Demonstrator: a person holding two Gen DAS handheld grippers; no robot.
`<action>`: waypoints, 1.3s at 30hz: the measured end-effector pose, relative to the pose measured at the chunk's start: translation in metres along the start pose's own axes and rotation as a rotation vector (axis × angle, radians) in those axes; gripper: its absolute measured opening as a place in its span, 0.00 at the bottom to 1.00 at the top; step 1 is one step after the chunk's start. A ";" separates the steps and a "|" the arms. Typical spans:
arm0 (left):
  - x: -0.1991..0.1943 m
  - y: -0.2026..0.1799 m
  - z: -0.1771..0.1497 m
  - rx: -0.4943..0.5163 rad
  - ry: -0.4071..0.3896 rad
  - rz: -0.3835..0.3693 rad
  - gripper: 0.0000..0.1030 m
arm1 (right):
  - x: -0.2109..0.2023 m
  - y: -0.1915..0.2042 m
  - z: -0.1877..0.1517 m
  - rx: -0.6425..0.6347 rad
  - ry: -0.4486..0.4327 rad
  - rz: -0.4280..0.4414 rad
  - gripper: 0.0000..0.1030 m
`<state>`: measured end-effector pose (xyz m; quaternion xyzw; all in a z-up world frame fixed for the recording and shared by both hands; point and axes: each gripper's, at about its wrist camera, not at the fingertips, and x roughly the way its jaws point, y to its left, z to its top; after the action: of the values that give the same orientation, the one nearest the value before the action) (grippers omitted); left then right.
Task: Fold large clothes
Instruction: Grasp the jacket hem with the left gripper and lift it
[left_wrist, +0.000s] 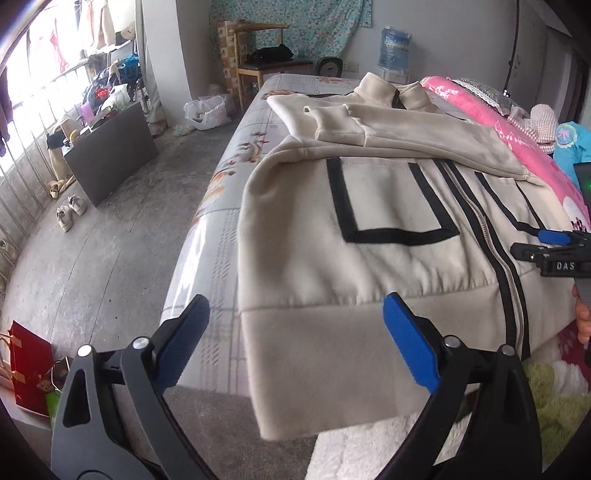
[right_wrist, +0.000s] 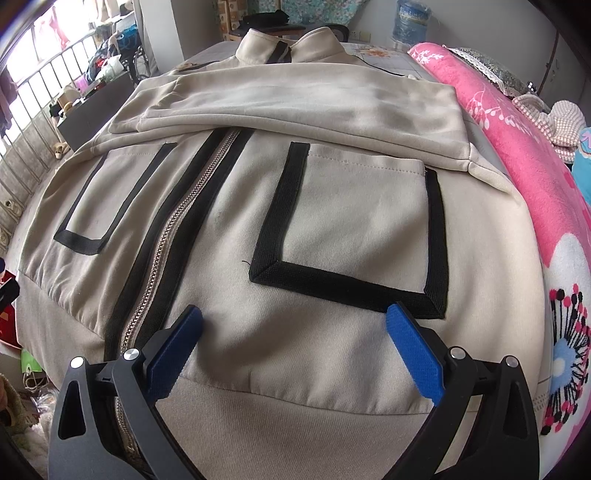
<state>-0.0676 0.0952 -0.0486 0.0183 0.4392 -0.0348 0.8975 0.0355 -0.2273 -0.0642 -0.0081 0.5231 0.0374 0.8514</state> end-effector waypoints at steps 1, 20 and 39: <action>-0.005 0.005 -0.006 -0.010 0.009 -0.015 0.77 | 0.000 0.000 0.000 0.000 -0.002 0.000 0.94; 0.028 0.054 -0.063 -0.348 0.196 -0.326 0.52 | 0.000 0.000 -0.003 -0.007 -0.020 0.003 0.94; 0.009 0.038 -0.046 -0.291 0.148 -0.337 0.36 | 0.000 0.000 -0.004 -0.009 -0.019 0.003 0.94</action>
<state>-0.0957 0.1358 -0.0838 -0.1825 0.5012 -0.1188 0.8375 0.0313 -0.2271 -0.0658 -0.0107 0.5147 0.0411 0.8563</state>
